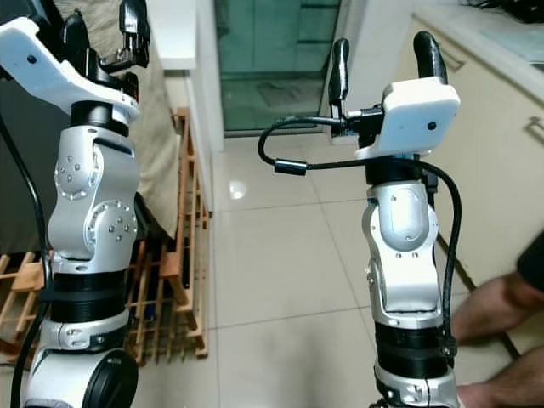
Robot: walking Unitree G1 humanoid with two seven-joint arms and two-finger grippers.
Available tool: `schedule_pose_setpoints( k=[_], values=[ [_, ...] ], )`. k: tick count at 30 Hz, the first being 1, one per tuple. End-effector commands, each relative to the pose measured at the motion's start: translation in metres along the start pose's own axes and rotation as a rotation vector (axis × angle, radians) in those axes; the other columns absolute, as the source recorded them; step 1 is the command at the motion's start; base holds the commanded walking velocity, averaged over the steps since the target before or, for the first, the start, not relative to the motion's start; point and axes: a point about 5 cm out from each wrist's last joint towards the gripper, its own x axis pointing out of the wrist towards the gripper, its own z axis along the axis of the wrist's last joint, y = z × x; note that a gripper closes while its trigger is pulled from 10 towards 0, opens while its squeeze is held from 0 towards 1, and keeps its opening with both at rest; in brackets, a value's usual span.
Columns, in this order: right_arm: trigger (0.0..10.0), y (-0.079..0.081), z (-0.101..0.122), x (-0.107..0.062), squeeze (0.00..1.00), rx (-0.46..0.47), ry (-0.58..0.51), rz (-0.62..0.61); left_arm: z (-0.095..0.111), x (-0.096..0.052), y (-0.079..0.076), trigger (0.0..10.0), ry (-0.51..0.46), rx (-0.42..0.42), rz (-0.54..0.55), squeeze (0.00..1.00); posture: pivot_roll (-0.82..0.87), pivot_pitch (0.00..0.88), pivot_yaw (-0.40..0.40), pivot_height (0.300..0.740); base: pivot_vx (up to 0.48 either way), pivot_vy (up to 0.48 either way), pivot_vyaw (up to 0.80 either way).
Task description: Restocking fridge
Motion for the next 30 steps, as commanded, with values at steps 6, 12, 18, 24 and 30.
schedule_pose_setpoints(
  k=[6, 12, 18, 24, 30],
  values=[
    [10.0, 0.000, -0.006, -0.008, 0.14, 0.028, 0.039, 0.002, -0.002, 0.000, 0.016, 10.0, 0.025, 0.041, 0.066, 0.00, -0.13, 0.000, 0.004, 0.740, 0.000, 0.000, 0.00],
    [10.0, 0.005, -0.035, -0.024, 0.13, 0.257, 0.263, -0.018, -0.008, -0.005, 0.019, 10.0, 0.080, 0.061, 0.049, 0.00, -0.13, 0.000, 0.007, 0.740, 0.000, 0.000, 0.00],
    [10.0, 0.012, -0.038, -0.026, 0.13, 0.253, 0.300, 0.114, -0.017, -0.023, 0.049, 10.0, 0.147, 0.164, 0.141, 0.00, -0.13, 0.000, 0.017, 0.740, 0.000, 0.000, 0.00],
    [10.0, 0.012, -0.048, -0.024, 0.13, 0.255, 0.339, 0.125, -0.030, -0.055, 0.086, 10.0, 0.247, 0.327, 0.315, 0.00, -0.09, 0.000, -0.013, 0.740, 0.000, 0.000, 0.00],
    [10.0, 0.001, -0.061, -0.023, 0.14, 0.273, 0.378, 0.050, -0.026, -0.056, 0.079, 10.0, 0.226, 0.344, 0.301, 0.00, -0.07, 0.000, -0.026, 0.740, 0.000, 0.000, 0.13]
  ],
)
